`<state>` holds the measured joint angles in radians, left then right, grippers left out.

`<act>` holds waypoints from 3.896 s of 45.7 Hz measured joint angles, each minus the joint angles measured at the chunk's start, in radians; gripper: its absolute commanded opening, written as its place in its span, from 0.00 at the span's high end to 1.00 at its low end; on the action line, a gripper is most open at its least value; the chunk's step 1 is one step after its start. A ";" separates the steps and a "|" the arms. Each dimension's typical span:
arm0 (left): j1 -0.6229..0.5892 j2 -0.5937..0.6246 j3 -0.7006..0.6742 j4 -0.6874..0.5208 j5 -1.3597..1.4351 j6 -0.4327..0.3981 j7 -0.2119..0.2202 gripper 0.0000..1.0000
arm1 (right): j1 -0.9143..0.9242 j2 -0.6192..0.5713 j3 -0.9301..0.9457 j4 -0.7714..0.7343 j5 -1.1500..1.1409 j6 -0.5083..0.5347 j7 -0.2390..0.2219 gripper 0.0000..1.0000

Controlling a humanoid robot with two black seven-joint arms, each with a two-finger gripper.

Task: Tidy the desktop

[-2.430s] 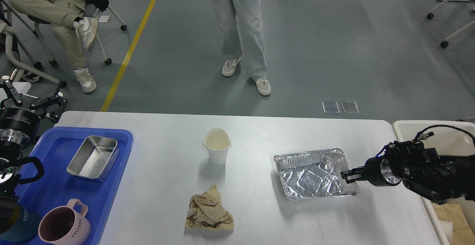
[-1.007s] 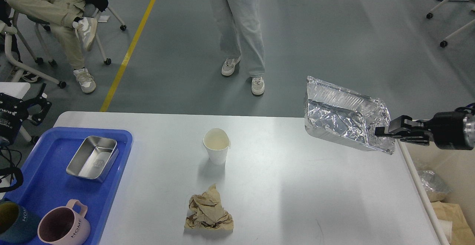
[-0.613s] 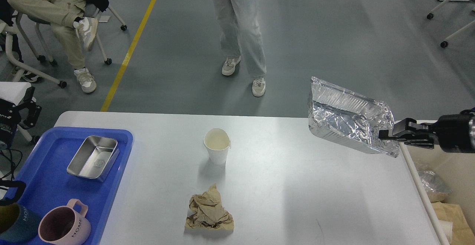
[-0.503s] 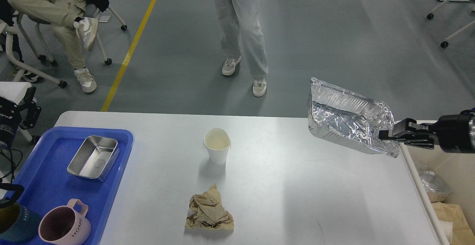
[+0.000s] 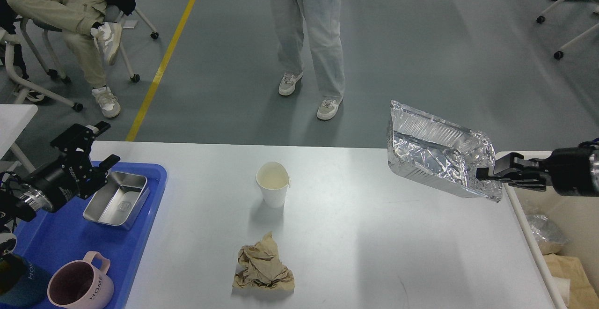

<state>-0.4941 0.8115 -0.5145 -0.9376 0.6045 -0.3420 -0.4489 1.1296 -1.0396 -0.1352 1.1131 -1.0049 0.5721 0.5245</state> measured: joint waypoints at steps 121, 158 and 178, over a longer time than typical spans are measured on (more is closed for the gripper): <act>-0.171 0.358 0.344 -0.647 0.525 0.055 0.244 0.05 | -0.029 0.068 -0.005 -0.010 0.000 -0.062 -0.011 1.00; -0.297 -0.145 0.468 -0.371 0.555 0.218 0.322 0.05 | -0.055 0.069 -0.006 -0.010 0.005 -0.092 -0.011 1.00; -0.393 -0.315 0.480 -0.139 0.441 0.345 0.329 0.07 | -0.057 0.091 -0.006 -0.012 0.006 -0.094 -0.013 1.00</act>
<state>-0.8870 0.4966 -0.0341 -1.0762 1.0460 0.0027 -0.1204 1.0724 -0.9487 -0.1412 1.1012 -0.9986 0.4785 0.5120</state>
